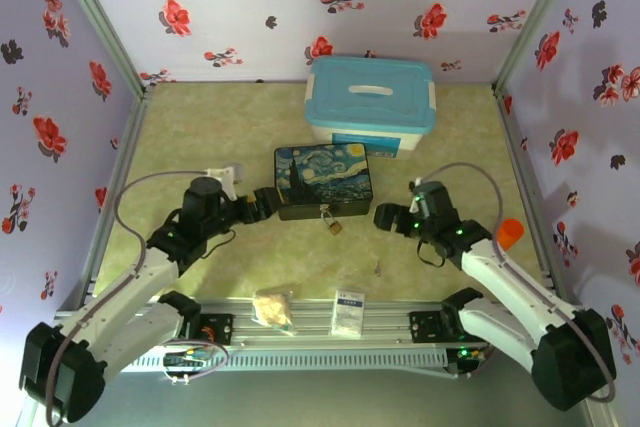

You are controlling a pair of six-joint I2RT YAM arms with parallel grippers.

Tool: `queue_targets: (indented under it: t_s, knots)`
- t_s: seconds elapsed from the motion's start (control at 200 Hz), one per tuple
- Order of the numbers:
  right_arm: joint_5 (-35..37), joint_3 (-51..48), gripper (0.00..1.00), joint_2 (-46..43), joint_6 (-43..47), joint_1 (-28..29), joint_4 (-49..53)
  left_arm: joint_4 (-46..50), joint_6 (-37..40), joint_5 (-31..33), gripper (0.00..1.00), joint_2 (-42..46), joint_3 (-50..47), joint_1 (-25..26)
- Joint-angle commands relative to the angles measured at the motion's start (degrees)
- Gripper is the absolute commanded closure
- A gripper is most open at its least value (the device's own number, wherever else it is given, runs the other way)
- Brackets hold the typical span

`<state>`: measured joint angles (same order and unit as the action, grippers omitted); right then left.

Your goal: Unlock the padlock with the key

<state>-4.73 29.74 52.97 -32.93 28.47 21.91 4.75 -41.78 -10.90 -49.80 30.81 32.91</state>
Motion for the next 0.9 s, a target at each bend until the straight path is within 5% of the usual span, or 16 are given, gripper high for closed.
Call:
queue_targets:
  t_s: [0.0, 0.125, 0.375, 0.895]
  knots:
    - [6.9, 0.8, 0.18, 1.4, -5.1, 6.5, 6.5, 3.0, -3.4, 5.6, 0.0, 0.1, 2.4, 6.9]
    - [10.3, 0.6, 0.36, 3.4, -9.2, 13.9, 7.9, 0.5, -6.0, 7.8, 0.0, -3.0, 3.2, 12.9]
    - [12.9, -3.5, 0.39, 2.6, -17.1, 22.8, 3.5, 3.7, -1.5, 16.8, 0.0, -9.7, 9.2, 23.3]
    - [15.3, -7.6, 0.6, 2.8, -23.9, 30.0, 2.4, -0.9, -3.7, 16.1, 0.0, -13.5, 8.3, 25.3]
